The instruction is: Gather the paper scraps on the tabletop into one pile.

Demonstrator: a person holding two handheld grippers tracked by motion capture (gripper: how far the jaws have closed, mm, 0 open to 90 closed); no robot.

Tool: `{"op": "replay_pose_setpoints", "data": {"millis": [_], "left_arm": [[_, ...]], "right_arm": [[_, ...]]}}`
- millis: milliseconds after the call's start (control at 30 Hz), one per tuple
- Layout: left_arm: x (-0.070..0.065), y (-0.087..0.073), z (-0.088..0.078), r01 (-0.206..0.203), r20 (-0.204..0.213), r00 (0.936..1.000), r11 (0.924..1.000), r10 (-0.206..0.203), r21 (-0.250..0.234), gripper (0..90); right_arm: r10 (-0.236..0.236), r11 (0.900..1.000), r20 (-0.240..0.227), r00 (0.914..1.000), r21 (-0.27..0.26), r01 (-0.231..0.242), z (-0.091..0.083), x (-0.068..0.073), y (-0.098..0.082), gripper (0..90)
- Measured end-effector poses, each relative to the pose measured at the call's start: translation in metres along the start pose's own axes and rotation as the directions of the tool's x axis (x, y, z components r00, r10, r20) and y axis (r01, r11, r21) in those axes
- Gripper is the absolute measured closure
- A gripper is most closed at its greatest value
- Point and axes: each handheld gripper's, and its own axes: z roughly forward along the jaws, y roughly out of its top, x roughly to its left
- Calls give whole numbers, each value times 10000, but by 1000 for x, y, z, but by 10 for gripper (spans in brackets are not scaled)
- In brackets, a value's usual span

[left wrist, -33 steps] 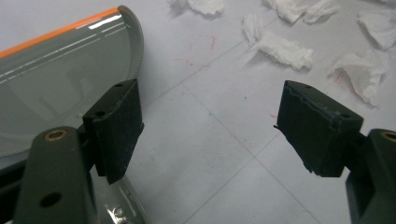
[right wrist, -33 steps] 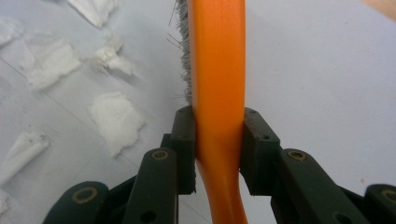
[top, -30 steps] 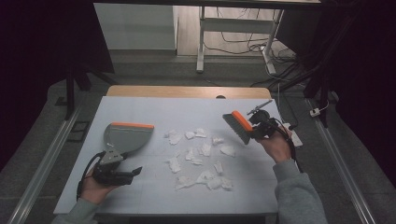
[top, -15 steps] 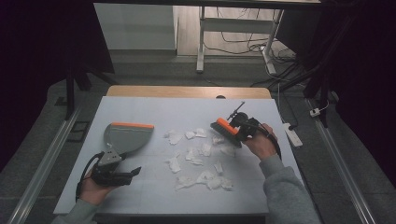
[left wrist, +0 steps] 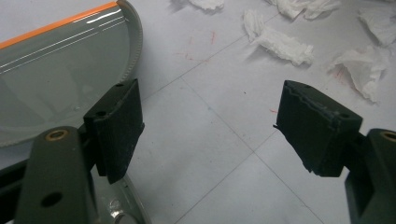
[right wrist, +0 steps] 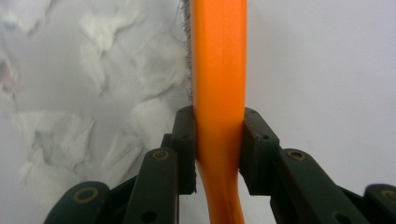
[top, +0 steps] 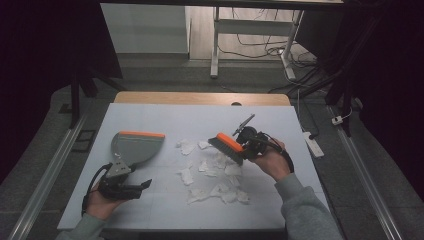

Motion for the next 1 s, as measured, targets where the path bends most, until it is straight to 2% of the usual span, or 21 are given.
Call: {"op": "replay_pose_setpoints", "data": {"millis": [67,167,300,367,467,533,567,667,767,833,1000], "left_arm": [[0,0,0,5,2,10000,10000,-5,-8,241],[1,0,1,14,6,10000,10000,-14,-1,241],[0,1,1,118,171,9998,9999,-116,-97,241],[-2,2,0,88,180,9998,9998,-86,-152,241],[-3,2,0,28,182,9998,9999,-26,-143,241],[-2,1,0,64,191,9998,9999,-62,-132,241],[-1,0,-1,99,208,9997,9998,-96,-147,241],[0,-1,0,160,289,9995,9997,-155,-180,244],[-1,0,1,124,343,9993,9998,-118,-167,244],[-2,0,0,97,335,9994,9998,-91,-184,244],[-2,-1,0,120,337,9994,9997,-113,-210,245]], "right_arm": [[267,9991,201,9994,-336,-260,-6,-7,0,700],[397,9970,431,9983,-684,-366,-9,-17,3,699],[532,9964,782,9955,-708,-477,1,-31,17,699],[427,9978,926,9948,-544,-378,12,-37,26,699],[-25,10000,1158,9933,-57,32,29,-43,42,699],[-326,9995,805,9962,10,327,38,-45,50,699],[-369,9993,617,9974,-1,370,41,-45,53,698],[-757,9967,930,9928,366,726,50,-42,61,699],[-1051,9929,941,9900,650,992,56,-40,68,699],[-1185,9911,807,9897,700,1130,59,-37,72,699],[-1832,9811,568,9814,742,1788,64,-21,78,700]]}}
